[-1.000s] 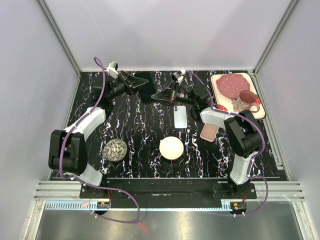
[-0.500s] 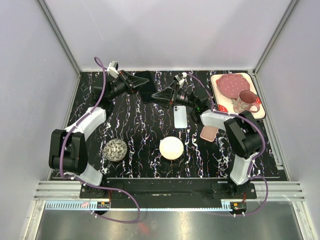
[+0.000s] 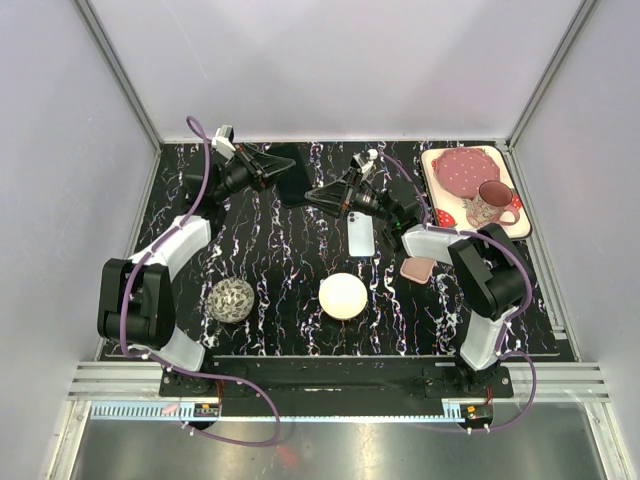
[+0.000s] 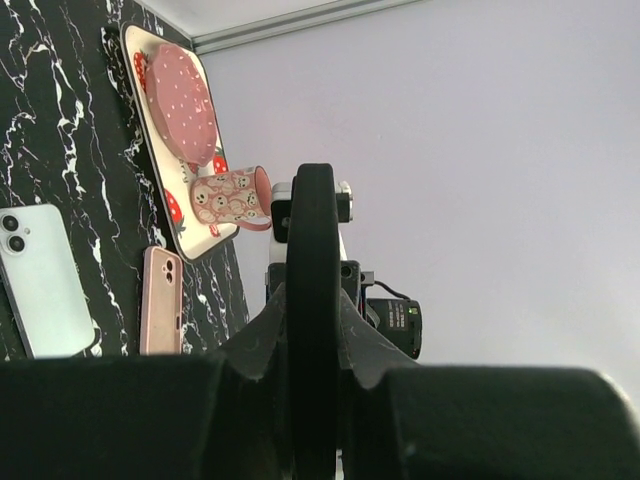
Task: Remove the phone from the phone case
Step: Pick up the phone at the center of the board, then remove the phone case from the phone.
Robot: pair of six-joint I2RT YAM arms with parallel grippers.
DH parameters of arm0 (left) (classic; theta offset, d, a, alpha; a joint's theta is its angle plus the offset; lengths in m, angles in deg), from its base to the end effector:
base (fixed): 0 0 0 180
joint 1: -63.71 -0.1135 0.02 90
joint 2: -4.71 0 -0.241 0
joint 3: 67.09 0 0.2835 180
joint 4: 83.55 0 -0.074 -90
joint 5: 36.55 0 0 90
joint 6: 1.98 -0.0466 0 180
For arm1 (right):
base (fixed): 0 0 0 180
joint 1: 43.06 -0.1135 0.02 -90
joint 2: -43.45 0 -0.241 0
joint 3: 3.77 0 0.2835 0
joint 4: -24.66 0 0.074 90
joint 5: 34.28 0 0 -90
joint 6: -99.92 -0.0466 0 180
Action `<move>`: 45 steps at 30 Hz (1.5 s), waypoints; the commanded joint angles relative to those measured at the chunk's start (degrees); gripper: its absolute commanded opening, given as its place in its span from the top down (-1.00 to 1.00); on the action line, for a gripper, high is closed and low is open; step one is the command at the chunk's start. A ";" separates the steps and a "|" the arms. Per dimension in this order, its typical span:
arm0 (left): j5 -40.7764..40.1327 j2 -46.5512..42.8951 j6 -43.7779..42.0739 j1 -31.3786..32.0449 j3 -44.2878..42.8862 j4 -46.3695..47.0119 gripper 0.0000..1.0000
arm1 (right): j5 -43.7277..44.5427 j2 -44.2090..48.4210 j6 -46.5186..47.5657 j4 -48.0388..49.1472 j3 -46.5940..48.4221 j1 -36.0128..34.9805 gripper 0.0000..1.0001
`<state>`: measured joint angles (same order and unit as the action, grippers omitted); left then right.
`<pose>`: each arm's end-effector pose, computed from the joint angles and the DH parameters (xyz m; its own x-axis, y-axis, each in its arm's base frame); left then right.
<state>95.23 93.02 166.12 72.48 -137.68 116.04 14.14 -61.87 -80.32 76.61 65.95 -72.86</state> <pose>0.3823 -0.0904 0.2717 -0.7486 -0.6228 -0.2274 0.1907 0.1262 -0.9735 0.3479 0.2349 0.2115 -0.9254 0.3320 -0.1828 -0.2404 -0.1413 0.9603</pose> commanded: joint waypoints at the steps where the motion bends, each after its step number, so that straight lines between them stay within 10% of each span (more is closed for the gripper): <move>1: -1.00 -4.29 2.49 -1.48 -0.34 7.65 1.00 | 0.54 3.45 0.41 0.79 -1.60 -0.26 0.40; 7: -1.00 -4.64 2.67 -1.57 0.01 8.09 1.00 | 1.41 3.89 -1.25 1.75 -2.30 -0.26 1.00; 11: -0.65 -4.82 3.89 -1.74 0.62 9.40 1.00 | 3.08 1.09 -8.71 14.71 -2.65 -0.26 1.00; 21: -4.68 -4.90 25.42 -1.57 5.81 45.43 1.00 | 9.93 -2.08 -21.99 25.49 5.25 -0.26 1.00; 45: -9.08 -14.31 26.57 0.36 0.72 45.09 1.00 | 16.71 -9.64 -31.58 25.49 18.00 -3.77 1.00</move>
<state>82.53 86.42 187.78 70.23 -132.11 146.05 22.14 -69.06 -102.09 95.19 81.58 -76.84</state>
